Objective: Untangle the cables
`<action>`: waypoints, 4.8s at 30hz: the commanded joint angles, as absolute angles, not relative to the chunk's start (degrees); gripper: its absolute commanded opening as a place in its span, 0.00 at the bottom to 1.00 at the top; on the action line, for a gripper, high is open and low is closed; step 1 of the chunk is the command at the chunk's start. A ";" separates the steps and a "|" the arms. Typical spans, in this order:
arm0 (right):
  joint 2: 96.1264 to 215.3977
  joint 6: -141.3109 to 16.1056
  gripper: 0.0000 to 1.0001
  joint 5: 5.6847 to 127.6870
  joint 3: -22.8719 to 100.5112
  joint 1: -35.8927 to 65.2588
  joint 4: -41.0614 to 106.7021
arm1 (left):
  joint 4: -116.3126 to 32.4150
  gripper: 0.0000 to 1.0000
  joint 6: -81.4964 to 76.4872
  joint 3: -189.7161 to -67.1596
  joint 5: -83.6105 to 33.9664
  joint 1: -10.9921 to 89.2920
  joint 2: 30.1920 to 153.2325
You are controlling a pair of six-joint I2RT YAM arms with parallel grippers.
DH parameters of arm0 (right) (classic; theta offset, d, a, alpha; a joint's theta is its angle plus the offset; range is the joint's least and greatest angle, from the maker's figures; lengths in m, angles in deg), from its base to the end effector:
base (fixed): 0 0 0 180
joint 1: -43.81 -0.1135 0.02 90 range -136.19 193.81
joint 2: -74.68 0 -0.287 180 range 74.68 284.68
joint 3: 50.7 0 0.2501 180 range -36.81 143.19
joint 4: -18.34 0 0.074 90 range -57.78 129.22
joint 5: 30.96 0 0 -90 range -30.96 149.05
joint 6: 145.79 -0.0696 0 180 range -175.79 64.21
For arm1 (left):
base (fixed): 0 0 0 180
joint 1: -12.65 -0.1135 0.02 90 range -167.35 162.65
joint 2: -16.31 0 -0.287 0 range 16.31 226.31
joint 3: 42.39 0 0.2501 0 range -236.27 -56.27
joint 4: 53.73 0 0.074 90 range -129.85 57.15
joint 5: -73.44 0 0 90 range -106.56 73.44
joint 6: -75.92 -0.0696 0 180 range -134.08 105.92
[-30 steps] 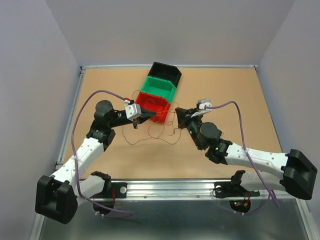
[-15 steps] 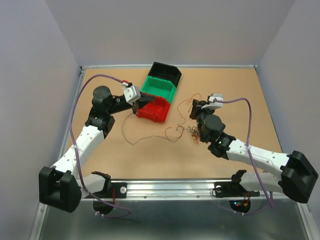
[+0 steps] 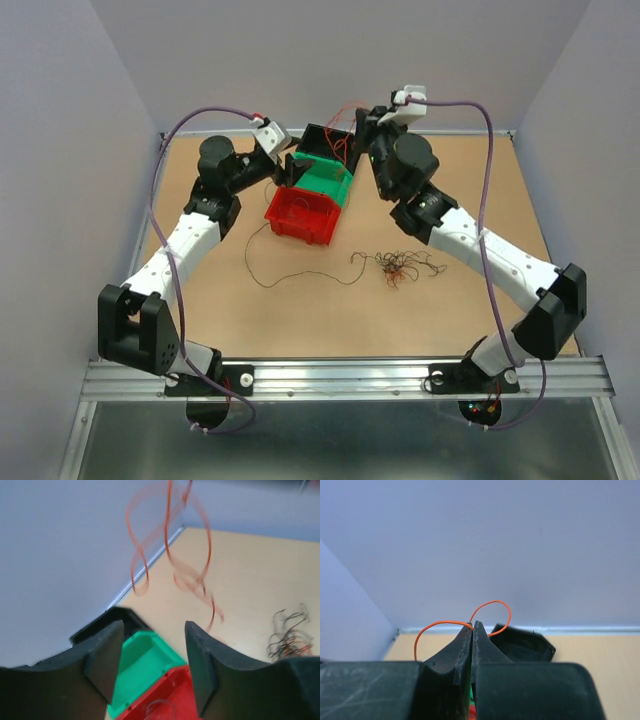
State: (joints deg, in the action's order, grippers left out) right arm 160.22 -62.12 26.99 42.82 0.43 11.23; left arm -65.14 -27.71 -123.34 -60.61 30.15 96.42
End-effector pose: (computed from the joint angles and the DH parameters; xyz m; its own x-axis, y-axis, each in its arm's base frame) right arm 0.2970 0.2299 0.4690 0.1649 0.2844 -0.9444 -0.2293 0.9423 0.2438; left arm 0.3116 -0.1490 0.4262 0.4003 0.0514 -0.9149 0.7921 0.4826 0.3737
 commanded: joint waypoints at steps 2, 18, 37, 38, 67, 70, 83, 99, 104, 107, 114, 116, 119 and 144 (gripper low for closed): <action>166.34 -60.18 0.01 32.67 59.84 2.76 17.01 | -77.02 0.73 -26.92 -111.56 -42.60 29.70 93.04; 195.44 -73.36 0.01 46.91 80.17 13.84 17.72 | -82.47 0.84 -20.77 -104.78 -23.68 26.54 88.55; 200.28 -77.32 0.01 48.59 65.76 12.00 15.44 | -80.63 0.86 -19.88 -106.72 -24.12 23.99 90.13; 200.80 -77.23 0.01 47.63 65.14 11.56 15.52 | -80.63 0.86 -19.97 -106.54 -24.21 23.99 90.05; 202.04 -74.07 0.39 49.55 70.24 11.20 33.63 | -65.95 0.89 -27.62 -110.94 -24.04 23.99 92.24; 199.23 -73.81 0.50 49.99 69.62 11.29 33.46 | -63.84 0.89 -29.11 -110.67 -22.89 23.99 91.90; 184.21 -69.86 0.85 51.94 52.43 11.29 32.93 | -44.36 0.99 -51.57 -102.77 -50.18 26.35 80.39; 160.21 -69.77 0.98 43.48 31.31 11.20 29.68 | -37.57 0.93 -59.00 -99.24 -42.67 44.28 88.97; 156.60 -68.18 1.00 45.16 28.32 11.29 28.98 | -36.07 0.88 -58.64 -100.91 -41.96 45.43 93.73; 154.15 -67.48 1.00 45.25 26.39 11.20 28.54 | -34.58 0.78 -59.26 -102.14 -42.49 45.52 95.58; 150.19 -64.67 0.99 52.86 22.61 11.29 26.08 | -30.98 0.00 -59.70 -105.30 -43.98 45.52 99.01; 149.04 -62.91 0.99 57.18 21.11 11.38 24.58 | -29.56 0.00 -59.61 -106.01 -45.82 45.43 97.96; 146.14 -60.71 0.99 67.81 17.77 11.29 20.99 | -28.86 0.00 -58.39 -106.19 -47.85 45.52 92.52; 152.28 -66.42 1.00 112.59 11.87 10.41 -13.83 | -20.42 0.00 -41.16 -138.34 -54.10 48.68 87.57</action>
State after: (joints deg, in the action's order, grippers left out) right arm 151.34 -63.16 113.44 10.06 11.30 -5.53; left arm -20.56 -44.26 -132.54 -54.49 46.78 85.21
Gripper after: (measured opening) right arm 0.999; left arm 0.017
